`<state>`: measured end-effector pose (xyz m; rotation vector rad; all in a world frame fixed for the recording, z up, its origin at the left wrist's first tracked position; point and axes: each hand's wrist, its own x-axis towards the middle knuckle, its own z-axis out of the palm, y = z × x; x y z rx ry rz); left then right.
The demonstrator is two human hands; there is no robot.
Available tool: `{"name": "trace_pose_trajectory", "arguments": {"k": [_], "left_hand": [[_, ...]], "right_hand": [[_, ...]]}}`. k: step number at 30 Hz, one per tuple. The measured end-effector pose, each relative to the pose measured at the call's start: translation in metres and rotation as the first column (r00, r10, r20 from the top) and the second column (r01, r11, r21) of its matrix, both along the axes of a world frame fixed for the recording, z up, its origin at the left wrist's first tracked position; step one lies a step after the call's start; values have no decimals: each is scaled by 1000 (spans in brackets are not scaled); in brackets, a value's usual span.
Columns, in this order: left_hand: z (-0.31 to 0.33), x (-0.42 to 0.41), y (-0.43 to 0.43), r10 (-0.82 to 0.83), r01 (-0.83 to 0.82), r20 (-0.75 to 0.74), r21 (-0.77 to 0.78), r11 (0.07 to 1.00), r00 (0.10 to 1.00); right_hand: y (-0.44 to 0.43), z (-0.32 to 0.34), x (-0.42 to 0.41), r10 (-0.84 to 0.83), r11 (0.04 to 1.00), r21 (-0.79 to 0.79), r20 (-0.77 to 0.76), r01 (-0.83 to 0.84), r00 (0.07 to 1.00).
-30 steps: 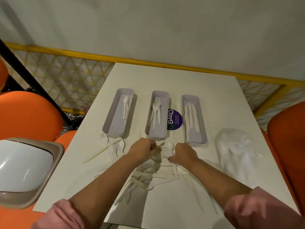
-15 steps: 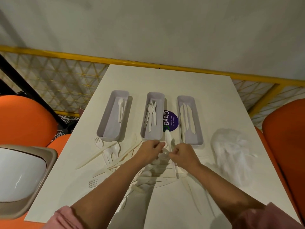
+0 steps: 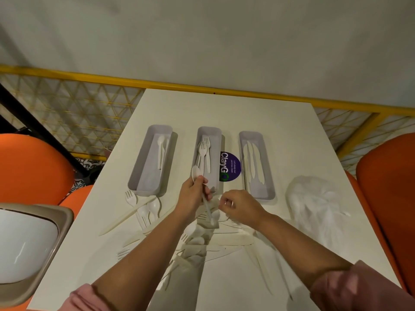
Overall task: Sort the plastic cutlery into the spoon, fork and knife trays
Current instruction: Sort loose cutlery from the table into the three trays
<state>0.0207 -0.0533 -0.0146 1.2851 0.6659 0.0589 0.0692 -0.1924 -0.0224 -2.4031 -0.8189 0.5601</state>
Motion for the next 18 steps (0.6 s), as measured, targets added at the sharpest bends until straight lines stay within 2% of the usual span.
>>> {"name": "trace_pose_trajectory", "arguments": {"k": [5,9,14,18], "left_hand": [[-2,-3,13,22,-22,-8,6,1000,1000],[-5,-7,20,10,-9,-17,18,1000,1000],[-7,-9,24,7,-7,-13,-7,1000,1000],[-8,-8,27,12,-12,-6,-20,1000,1000]], "right_hand": [[3,-20,-2,152,965,-221,46,-139,987],[6,-24,-9,264,922,-332,153,-202,952],[10,-31,-20,355,895,-371,263,-246,897],[13,-27,-19,347,914,-325,315,-244,883]]}}
